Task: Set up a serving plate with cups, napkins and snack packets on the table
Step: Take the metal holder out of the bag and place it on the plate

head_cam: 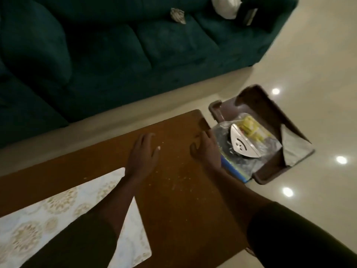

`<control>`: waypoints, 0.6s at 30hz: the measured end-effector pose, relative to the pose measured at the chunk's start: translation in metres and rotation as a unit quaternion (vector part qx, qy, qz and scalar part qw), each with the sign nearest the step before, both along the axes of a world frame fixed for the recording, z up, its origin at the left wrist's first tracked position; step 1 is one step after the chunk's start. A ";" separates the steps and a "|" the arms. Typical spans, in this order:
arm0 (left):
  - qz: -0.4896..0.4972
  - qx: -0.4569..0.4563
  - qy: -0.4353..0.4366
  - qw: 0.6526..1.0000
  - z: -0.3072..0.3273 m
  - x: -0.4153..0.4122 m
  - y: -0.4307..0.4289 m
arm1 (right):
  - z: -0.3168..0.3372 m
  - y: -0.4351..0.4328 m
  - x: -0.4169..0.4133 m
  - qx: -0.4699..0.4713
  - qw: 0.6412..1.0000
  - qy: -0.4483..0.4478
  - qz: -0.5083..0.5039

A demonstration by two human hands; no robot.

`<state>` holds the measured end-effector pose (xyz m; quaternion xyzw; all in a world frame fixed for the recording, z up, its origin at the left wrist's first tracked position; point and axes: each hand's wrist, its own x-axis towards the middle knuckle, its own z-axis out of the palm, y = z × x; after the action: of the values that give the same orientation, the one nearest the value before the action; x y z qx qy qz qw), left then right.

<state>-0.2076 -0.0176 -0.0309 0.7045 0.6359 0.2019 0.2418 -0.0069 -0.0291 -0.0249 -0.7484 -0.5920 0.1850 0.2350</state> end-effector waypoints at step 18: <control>0.012 -0.234 -0.125 0.964 -0.037 0.262 0.025 | -0.054 -0.011 0.211 -0.116 0.986 0.053 -0.112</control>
<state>0.0544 0.0078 -0.0684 0.5897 0.6385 0.1372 0.4751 0.2043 -0.0402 -0.0790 -0.8214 -0.4657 0.2640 0.1968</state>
